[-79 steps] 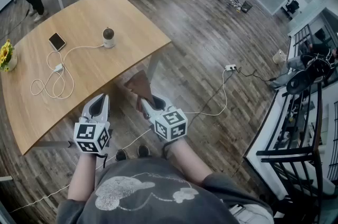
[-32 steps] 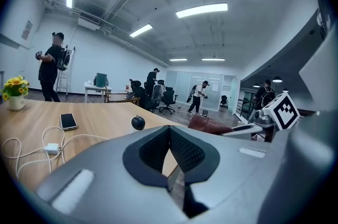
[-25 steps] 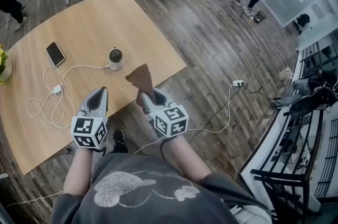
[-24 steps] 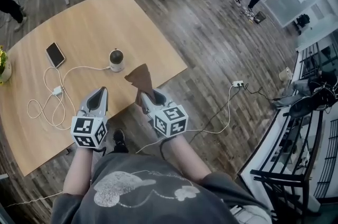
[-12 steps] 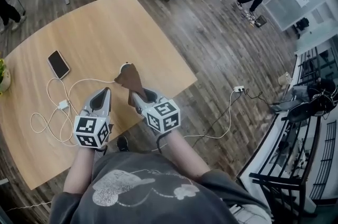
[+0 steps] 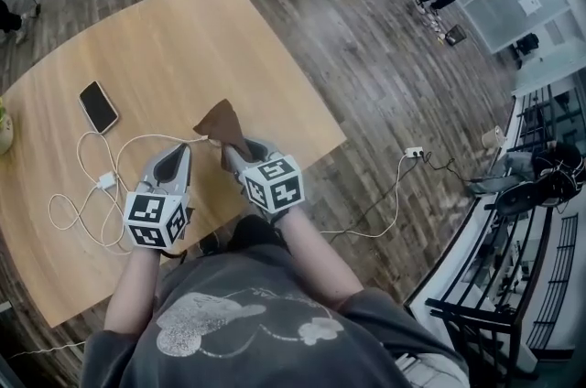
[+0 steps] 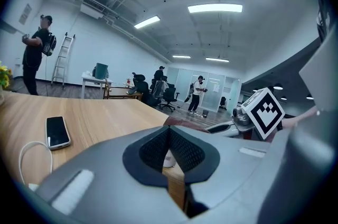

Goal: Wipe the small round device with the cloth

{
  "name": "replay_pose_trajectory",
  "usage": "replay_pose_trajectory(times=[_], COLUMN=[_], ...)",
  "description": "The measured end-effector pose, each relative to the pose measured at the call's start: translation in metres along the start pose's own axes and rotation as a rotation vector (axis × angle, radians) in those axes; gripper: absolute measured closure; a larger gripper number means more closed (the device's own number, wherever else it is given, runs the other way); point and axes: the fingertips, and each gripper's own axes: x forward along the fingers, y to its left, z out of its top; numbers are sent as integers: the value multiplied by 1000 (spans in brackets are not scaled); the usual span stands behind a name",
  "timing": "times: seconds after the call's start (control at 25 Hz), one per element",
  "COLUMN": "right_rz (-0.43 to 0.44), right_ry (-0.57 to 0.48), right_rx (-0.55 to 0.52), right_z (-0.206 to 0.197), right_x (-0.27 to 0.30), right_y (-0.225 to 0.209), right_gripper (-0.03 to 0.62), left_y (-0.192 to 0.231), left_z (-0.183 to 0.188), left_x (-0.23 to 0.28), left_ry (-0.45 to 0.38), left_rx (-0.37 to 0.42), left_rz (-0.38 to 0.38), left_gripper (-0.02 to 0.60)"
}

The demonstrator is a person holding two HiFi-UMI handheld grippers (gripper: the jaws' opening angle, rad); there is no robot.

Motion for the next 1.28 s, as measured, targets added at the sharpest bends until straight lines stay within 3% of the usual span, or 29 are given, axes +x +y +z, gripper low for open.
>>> replay_pose_trajectory(times=[0.24, 0.56, 0.8, 0.96, 1.28], right_rz=[0, 2, 104, 185, 164], right_ry=[33, 60, -14, 29, 156], right_rx=[64, 69, 35, 9, 70], right_z=[-14, -21, -10, -24, -57], right_x=[-5, -19, -40, -39, -8], right_y=[-32, -64, -45, -18, -11], right_gripper=[514, 514, 514, 514, 514], left_y=[4, 0, -21, -25, -19], left_z=[1, 7, 7, 0, -17], left_x=[1, 3, 2, -3, -18], left_ry=[0, -10, -21, -12, 9], left_rx=[-27, -54, -51, -57, -89], left_rz=[79, 159, 155, 166, 203], left_gripper=[563, 563, 563, 563, 563])
